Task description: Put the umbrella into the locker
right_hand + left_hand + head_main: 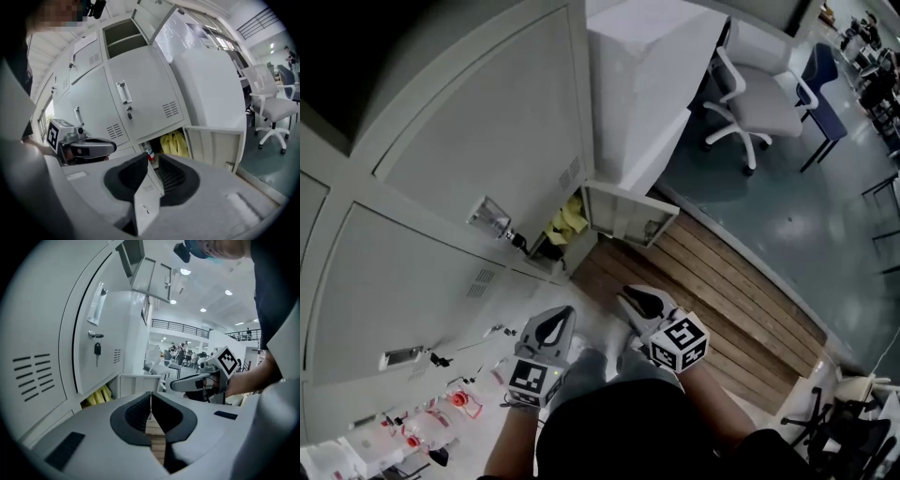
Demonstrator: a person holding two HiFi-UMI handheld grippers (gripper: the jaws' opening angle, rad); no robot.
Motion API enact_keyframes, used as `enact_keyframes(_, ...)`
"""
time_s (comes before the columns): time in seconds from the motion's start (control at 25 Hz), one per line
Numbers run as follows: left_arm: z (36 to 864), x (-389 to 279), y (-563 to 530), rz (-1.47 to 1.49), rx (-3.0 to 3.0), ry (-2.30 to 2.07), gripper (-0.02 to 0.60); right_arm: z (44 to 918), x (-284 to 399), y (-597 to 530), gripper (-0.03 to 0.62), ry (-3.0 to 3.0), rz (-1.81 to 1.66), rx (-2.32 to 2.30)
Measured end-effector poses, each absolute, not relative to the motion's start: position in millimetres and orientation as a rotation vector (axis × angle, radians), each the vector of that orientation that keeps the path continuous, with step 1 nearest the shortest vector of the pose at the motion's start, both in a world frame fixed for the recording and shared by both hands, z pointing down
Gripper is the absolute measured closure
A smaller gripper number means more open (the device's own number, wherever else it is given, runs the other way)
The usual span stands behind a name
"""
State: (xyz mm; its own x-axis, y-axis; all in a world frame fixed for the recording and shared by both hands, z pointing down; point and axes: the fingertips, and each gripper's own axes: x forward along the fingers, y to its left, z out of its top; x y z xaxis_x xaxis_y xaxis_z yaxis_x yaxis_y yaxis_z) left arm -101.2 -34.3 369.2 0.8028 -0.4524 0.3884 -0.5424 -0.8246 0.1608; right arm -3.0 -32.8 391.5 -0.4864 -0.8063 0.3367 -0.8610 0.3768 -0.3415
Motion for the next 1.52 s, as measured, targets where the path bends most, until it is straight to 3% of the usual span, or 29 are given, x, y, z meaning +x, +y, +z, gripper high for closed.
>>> enact_keyframes(0.8,201,-70,-16,0.128,2.954,-0.767,0.569,213,29,8,0.534,-2.677,0.256,1.616)
enact_keyframes(1.52,193,-85,-16,0.125,2.938,-0.892,0.569,203,26,5,0.536,-2.709,0.169,1.578)
